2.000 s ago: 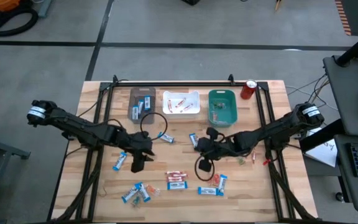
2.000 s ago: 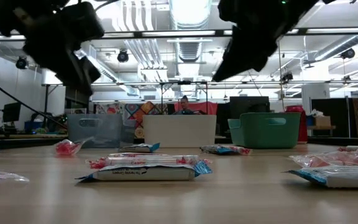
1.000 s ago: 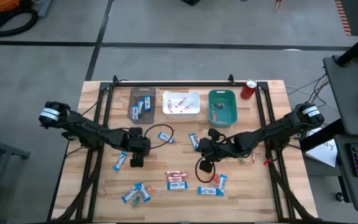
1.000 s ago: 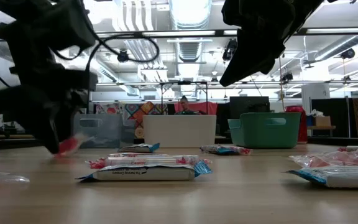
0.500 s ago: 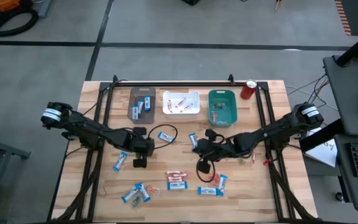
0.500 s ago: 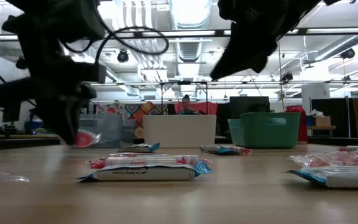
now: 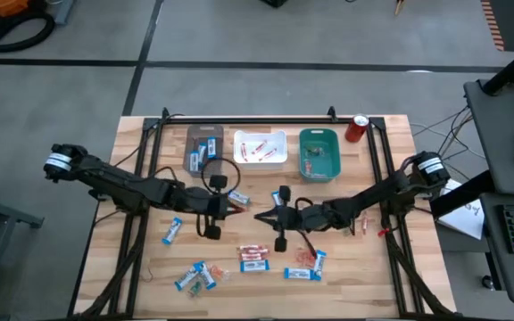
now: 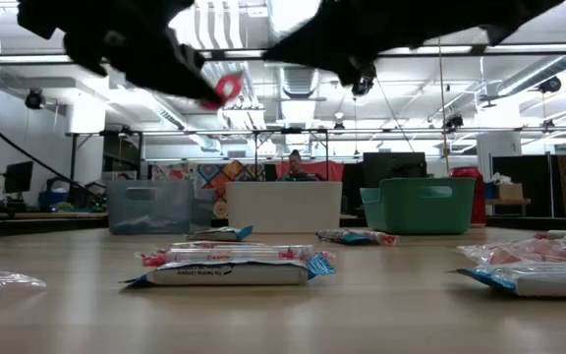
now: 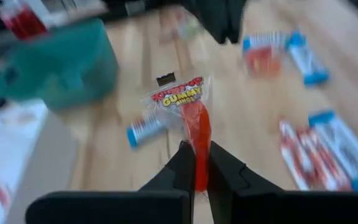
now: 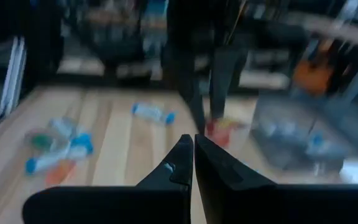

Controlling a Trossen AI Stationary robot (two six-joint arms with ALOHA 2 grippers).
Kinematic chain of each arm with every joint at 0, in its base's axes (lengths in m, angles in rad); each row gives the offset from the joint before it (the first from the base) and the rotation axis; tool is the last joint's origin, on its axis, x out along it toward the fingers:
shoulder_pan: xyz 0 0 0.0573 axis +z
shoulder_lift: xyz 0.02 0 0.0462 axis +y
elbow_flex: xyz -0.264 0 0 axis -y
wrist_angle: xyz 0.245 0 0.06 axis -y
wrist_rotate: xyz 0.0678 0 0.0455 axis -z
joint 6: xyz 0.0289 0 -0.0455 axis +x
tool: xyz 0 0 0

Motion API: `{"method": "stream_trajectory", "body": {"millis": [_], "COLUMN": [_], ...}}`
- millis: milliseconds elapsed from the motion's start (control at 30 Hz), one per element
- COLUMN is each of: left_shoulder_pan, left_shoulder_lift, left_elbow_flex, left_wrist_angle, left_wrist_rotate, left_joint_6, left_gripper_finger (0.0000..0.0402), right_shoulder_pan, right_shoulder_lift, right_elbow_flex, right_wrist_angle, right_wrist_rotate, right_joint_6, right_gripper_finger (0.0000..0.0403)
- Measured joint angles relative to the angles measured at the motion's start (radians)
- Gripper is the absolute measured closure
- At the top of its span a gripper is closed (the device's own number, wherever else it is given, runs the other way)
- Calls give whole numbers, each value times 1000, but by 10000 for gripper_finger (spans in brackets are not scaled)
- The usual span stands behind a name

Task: Sort candy
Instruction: Put the transparent candy into the green bin

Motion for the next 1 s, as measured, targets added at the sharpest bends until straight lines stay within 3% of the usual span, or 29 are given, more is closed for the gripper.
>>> {"method": "stream_trajectory", "body": {"millis": [133,467,867,1000], "left_shoulder_pan": [0,0,0,1], "left_shoulder_lift": [1,9,53,97], "left_elbow_flex": [-46,-126,-113,-112], "left_wrist_angle": [185,329,382,452], "left_wrist_rotate": [3,14,7,2], "left_joint_6": [37,-19,-11,-8], "left_gripper_finger": [398,398,398,398], "right_shoulder_pan": [0,-4,-69,-88], "right_shoulder_lift": [39,35,37,37], "right_elbow_flex": [-3,-4,-4,-4], "right_wrist_angle": [187,227,205,205], "right_wrist_rotate": [35,34,6,-61], "right_joint_6": [-113,-168,55,115], "right_gripper_finger": [394,381,233,211]}}
